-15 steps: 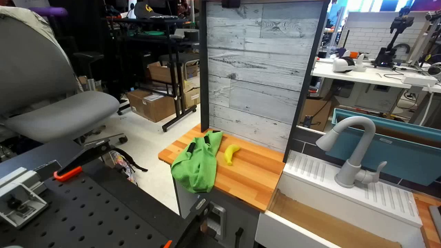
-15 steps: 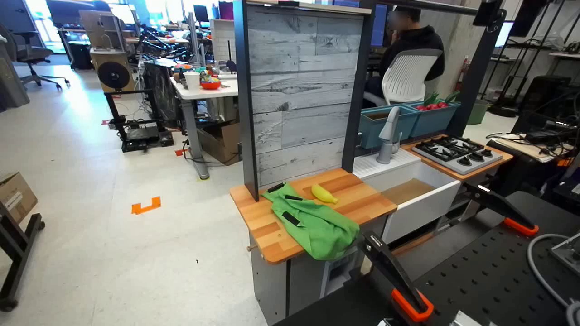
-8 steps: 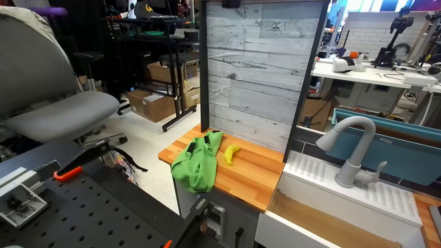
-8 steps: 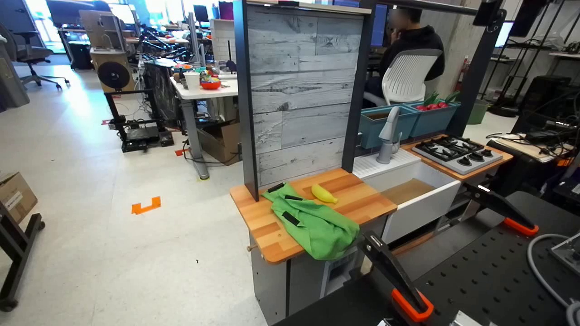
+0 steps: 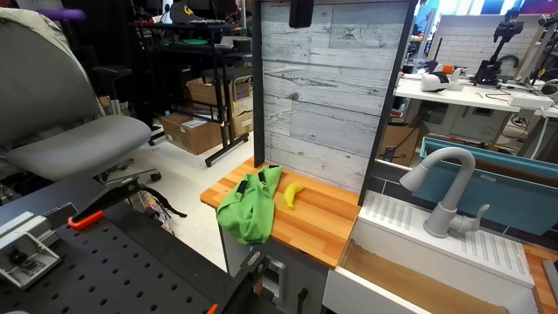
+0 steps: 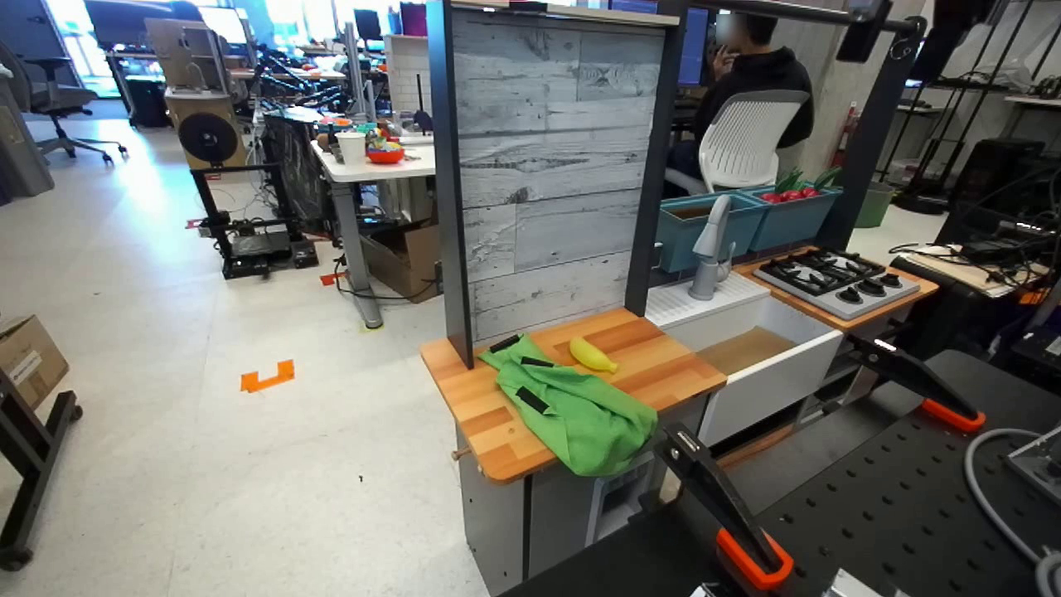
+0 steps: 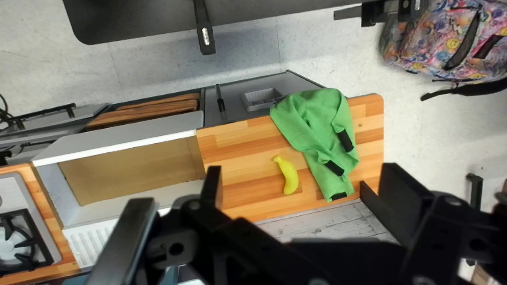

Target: Turn the tap faucet to the right

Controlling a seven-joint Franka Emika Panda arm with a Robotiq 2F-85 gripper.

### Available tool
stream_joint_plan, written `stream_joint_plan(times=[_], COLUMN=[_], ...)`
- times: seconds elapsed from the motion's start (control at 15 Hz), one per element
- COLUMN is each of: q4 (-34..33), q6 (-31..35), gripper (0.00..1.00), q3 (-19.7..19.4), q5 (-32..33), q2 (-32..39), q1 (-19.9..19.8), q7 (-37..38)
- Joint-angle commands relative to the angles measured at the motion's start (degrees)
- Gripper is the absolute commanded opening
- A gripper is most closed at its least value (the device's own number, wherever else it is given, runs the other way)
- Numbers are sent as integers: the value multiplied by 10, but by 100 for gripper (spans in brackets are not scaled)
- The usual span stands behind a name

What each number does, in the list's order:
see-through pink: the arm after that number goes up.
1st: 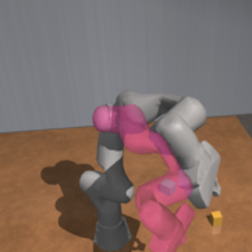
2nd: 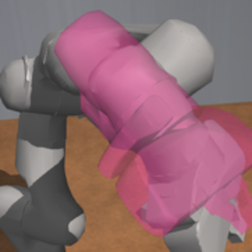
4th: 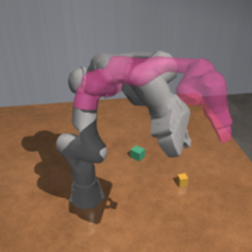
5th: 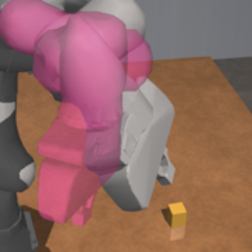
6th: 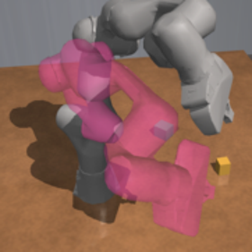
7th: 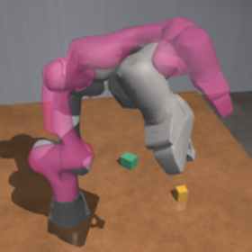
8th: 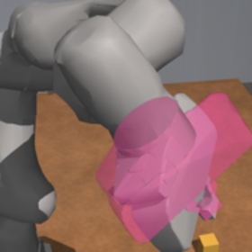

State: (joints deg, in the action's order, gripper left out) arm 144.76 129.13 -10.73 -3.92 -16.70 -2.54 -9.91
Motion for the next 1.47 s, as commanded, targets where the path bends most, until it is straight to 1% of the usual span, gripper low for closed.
stream_joint_plan(times=[0.0,0.27,0.53,1.0,1.2,1.4], q4=[-62,-141,-238,-397,-462,-517], q6=[27,38,28,-16,-29,-36], gripper=[100,100,100,100,100,100], q3=[7,6,2,8,10,16], q5=[-38,-81,-111,-125,-126,-131], q2=[92,184,282,424,484,530], q1=[-6,-16,-48,-117,-132,-144], q7=[24,50,63,89,116,143])
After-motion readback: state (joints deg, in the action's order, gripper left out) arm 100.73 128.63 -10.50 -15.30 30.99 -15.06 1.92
